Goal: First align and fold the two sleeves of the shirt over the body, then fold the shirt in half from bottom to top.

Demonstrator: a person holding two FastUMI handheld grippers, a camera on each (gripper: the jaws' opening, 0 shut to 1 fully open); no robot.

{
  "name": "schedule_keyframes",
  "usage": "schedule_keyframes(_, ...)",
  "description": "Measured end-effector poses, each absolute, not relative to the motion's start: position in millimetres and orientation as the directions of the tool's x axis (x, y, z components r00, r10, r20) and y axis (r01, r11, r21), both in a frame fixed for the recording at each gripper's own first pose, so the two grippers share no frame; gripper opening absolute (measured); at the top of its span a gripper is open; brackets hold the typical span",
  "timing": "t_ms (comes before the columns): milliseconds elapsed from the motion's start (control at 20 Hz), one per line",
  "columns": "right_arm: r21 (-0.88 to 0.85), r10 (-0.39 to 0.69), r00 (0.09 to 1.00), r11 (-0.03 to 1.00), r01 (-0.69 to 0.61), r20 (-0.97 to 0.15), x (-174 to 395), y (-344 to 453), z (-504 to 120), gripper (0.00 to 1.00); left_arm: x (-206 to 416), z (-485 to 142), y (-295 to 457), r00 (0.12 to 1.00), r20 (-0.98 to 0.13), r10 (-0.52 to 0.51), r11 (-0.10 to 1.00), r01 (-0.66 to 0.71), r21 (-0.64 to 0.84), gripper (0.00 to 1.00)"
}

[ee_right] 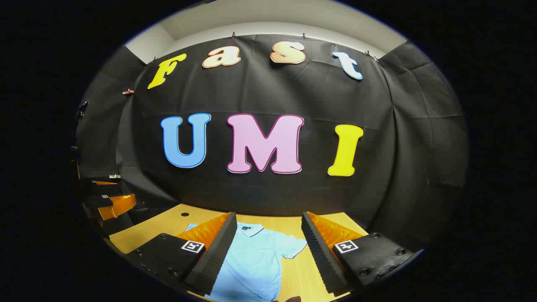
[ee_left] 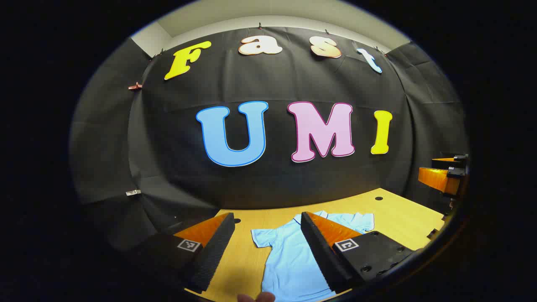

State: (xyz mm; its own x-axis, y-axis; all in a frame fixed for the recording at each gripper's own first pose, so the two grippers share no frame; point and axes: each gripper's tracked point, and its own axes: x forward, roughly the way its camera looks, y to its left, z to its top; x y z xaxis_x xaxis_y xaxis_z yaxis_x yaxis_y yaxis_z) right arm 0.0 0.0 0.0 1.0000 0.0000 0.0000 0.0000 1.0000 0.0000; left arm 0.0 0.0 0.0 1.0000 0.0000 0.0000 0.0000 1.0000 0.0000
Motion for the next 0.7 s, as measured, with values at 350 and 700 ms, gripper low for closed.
schedule_keyframes(350,0.001,-0.002,1.0,1.0,0.002,-0.007,0.3,-0.9,-1.6,0.96,1.1,-2.5,-0.7,1.0,-0.009,0.003,1.0,-0.003,0.007,1.0)
schedule_keyframes(700,0.002,0.002,1.0,1.0,-0.001,-0.019,3.7,0.4,-5.8,0.96,0.6,-3.4,-1.2,1.0,-0.012,0.005,1.0,-0.005,0.006,1.0)
